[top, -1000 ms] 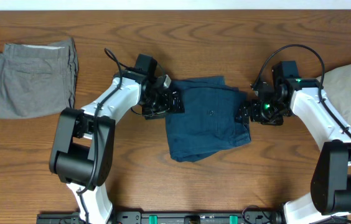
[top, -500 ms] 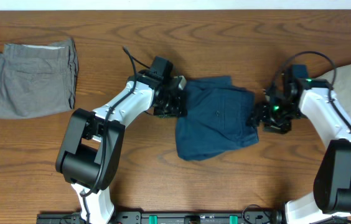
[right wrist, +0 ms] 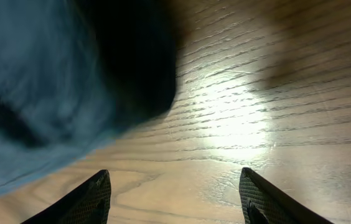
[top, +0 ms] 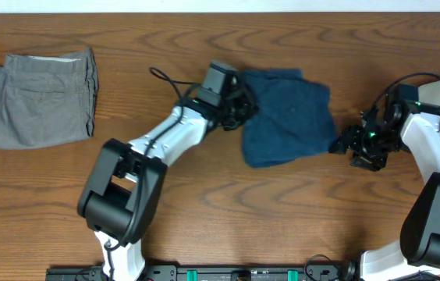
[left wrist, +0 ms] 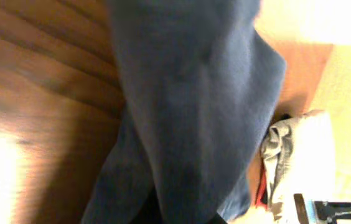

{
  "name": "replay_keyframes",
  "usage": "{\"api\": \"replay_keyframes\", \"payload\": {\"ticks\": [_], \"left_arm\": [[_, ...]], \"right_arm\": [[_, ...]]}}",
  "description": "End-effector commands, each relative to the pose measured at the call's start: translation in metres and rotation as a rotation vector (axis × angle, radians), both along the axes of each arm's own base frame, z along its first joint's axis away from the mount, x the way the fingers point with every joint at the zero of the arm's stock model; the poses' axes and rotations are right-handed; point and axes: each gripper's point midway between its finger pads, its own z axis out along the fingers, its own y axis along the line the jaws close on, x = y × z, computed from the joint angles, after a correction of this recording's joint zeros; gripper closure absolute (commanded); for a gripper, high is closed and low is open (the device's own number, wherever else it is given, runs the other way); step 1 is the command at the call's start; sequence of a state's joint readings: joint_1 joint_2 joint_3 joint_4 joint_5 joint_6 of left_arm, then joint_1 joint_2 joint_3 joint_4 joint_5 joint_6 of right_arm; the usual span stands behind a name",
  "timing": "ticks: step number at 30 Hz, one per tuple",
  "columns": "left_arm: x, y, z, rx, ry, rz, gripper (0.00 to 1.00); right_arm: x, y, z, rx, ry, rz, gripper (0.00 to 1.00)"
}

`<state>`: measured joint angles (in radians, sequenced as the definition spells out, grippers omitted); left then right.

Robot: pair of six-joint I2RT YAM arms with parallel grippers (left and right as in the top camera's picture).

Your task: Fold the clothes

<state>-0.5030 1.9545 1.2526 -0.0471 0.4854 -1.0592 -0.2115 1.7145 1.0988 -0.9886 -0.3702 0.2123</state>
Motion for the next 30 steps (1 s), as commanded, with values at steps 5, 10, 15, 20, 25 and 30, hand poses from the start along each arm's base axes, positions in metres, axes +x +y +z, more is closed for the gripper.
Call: {"api": "replay_keyframes", "payload": {"ticks": [5,10,15,20,25,30], "left_arm": [[0.014,0.005,-0.002,0.049,-0.014,0.127,0.94],[0.009,0.007,-0.007,0.062,0.01,0.117,0.6],[-0.026,0.03,-0.037,0.253,0.067,-0.039,0.23],[-0.058,0.069,-0.061,0.488,0.121,-0.168,0.19],[-0.055,0.078,-0.063,0.568,0.049,-0.263,0.18],[-0.032,0.067,-0.04,0.581,-0.17,-0.387,0.18]], "right_arm": [[-0.006,0.034,0.015,0.175,-0.038,0.11,0.35],[-0.011,0.04,0.017,0.199,-0.004,0.084,0.34],[-0.012,0.041,0.016,0.2,0.011,0.061,0.33],[-0.017,0.042,0.006,0.203,0.037,0.015,0.32],[-0.016,0.048,-0.016,0.218,0.024,-0.059,0.31],[-0.011,0.068,-0.034,0.278,-0.052,-0.058,0.29]]}}
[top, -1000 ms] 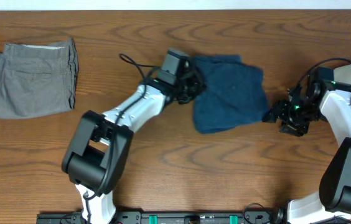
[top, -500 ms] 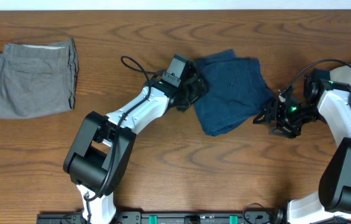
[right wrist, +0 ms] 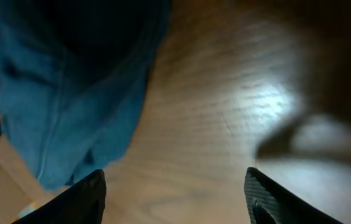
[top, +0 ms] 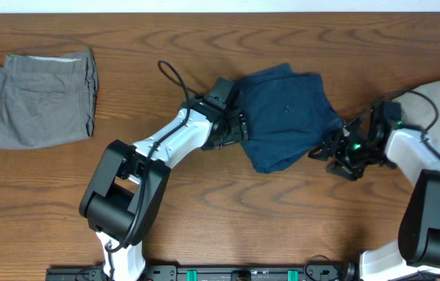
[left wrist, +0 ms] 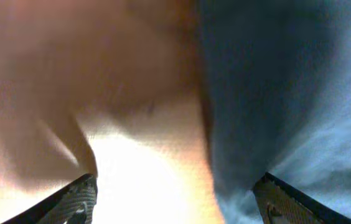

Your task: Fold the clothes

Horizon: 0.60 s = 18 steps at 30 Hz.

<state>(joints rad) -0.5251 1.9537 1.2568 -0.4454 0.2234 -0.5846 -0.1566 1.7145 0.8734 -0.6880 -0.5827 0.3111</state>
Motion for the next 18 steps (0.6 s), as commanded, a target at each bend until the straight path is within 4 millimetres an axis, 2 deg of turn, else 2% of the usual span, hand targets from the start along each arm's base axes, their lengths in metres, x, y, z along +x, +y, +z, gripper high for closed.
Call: {"api": "replay_keyframes", "payload": {"ticks": [1,6,9,13,18], "left_arm": [[0.02,0.003,0.024,0.057,-0.167,-0.158,0.18],[0.04,0.0,0.066,0.074,-0.356,-0.247,0.18],[0.051,-0.006,0.08,0.059,-0.439,-0.275,0.18],[0.06,-0.011,0.078,0.054,-0.475,-0.287,0.18],[0.061,-0.014,0.059,0.059,-0.447,-0.295,0.19]], "right_arm": [[-0.004,0.023,-0.002,0.092,0.003,-0.022,0.28],[0.001,0.037,-0.011,0.115,-0.026,-0.064,0.27],[0.005,0.04,-0.014,0.116,-0.034,-0.098,0.27],[0.005,0.037,-0.02,0.076,-0.012,-0.136,0.26],[0.012,0.039,-0.019,0.076,-0.018,-0.165,0.23]]}}
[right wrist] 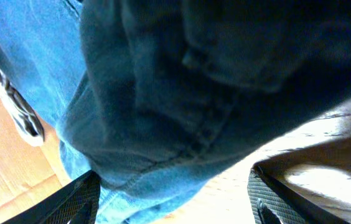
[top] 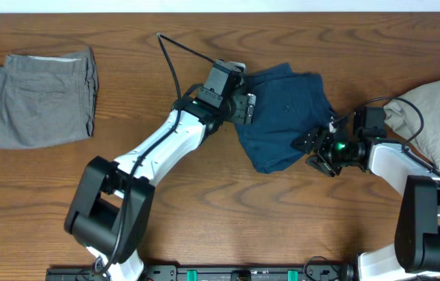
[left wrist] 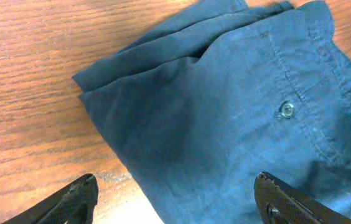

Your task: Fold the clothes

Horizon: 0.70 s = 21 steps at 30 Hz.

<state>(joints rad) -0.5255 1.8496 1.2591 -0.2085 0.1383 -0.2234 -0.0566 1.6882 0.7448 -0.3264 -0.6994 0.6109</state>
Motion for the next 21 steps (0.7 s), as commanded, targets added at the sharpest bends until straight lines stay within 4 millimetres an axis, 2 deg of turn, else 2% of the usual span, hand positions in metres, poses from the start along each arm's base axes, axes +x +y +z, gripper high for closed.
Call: {"api": "replay_keyframes", "payload": {"ticks": [1,4,6,8,11,13,14,17,21], "left_arm": [[0.002,0.001,-0.018,0.037,0.019,-0.022,0.2],[-0.004,-0.004,-0.028,0.022,0.058,-0.046,0.2],[-0.007,-0.002,-0.033,0.032,0.076,-0.046,0.2],[-0.009,-0.001,-0.035,0.039,0.089,-0.045,0.2],[-0.01,0.0,-0.036,0.042,0.095,-0.045,0.2],[-0.012,0.001,-0.037,0.047,0.104,-0.045,0.2],[-0.013,0.002,-0.038,0.05,0.109,-0.045,0.2],[-0.018,0.004,-0.041,0.062,0.131,-0.045,0.2],[-0.026,0.009,-0.047,0.084,0.17,-0.044,0.2]], "right_arm": [[-0.01,-0.002,-0.02,-0.059,0.078,-0.051,0.22],[-0.001,-0.002,-0.02,-0.082,0.062,-0.088,0.2],[0.008,-0.005,-0.024,-0.134,0.051,-0.136,0.08],[0.015,-0.007,-0.027,-0.202,0.025,-0.168,0.04],[0.023,-0.003,-0.029,-0.27,-0.023,-0.17,0.02],[0.027,0.008,-0.028,-0.281,-0.058,-0.146,0.03],[0.029,0.012,-0.028,-0.287,-0.072,-0.137,0.04],[0.03,0.015,-0.031,-0.334,-0.089,-0.135,0.27],[0.033,0.007,-0.034,-0.418,-0.109,-0.163,0.43]]}}
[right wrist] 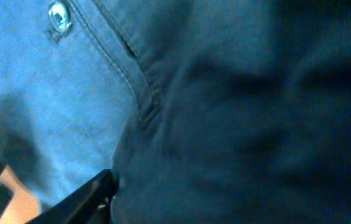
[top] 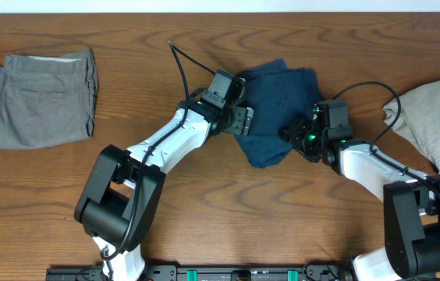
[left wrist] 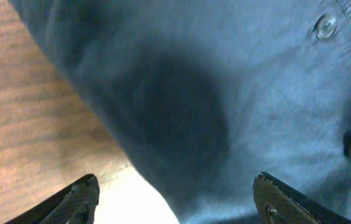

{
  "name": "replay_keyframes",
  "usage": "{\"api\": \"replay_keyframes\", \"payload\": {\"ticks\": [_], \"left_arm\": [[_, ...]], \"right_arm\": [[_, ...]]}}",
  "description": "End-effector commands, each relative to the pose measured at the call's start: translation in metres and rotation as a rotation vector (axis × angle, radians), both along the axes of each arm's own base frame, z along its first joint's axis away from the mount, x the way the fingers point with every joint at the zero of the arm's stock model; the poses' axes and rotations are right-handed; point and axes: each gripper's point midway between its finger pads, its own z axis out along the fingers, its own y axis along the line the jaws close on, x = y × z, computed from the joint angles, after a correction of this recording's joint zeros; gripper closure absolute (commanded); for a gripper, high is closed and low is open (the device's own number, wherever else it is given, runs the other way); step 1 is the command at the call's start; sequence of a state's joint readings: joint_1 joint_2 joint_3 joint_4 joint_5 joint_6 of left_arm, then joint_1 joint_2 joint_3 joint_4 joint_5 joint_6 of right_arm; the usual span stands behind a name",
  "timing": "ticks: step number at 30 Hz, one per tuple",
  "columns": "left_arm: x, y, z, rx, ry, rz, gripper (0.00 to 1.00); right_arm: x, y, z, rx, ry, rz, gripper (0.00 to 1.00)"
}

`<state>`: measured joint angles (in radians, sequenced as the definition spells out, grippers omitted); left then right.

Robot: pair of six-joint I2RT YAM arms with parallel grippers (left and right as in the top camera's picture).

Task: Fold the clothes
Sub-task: 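Place the folded shorts on the beige stack with the right gripper and release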

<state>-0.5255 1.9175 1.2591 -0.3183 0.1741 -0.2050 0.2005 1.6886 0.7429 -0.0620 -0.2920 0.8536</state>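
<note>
A dark blue buttoned garment (top: 278, 105) lies bunched at the table's middle. My left gripper (top: 241, 119) is at its left edge, open; in the left wrist view (left wrist: 177, 202) one finger is over bare wood and the other over the cloth (left wrist: 225, 93). My right gripper (top: 296, 134) is pushed against the garment's lower right edge. In the right wrist view blue cloth (right wrist: 225, 112) fills the frame; one finger (right wrist: 94, 198) shows at its wide-open place, the other is hidden by the folds.
Folded grey shorts (top: 40, 97) lie at the far left. A beige garment (top: 438, 109) lies heaped at the right edge. Cables loop off both wrists above the blue garment. Bare wooden table (top: 220, 211) runs along the front.
My right gripper has moved left, from the garment's lower right corner into its edge, with cloth now filling its view. The left gripper has dropped closer to the left edge. The garment looks narrower.
At first the left gripper was at the garment's upper left with cloth filling its view, and the right stood open on bare wood to the right. Then both were open beside the garment. Now both are pushed in from either side and the garment is more bunched.
</note>
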Motion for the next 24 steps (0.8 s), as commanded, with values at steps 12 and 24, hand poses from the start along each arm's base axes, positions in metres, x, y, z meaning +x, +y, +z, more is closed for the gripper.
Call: {"api": "replay_keyframes", "payload": {"ticks": [12,24], "left_arm": [[-0.028,0.019,0.007,0.066,0.098,-0.008,0.2],[-0.04,0.025,0.028,0.067,0.103,-0.005,0.2]], "right_arm": [[0.027,-0.05,0.0,-0.324,-0.14,0.066,0.99],[0.086,-0.199,0.15,-0.652,-0.17,-0.017,0.99]]}}
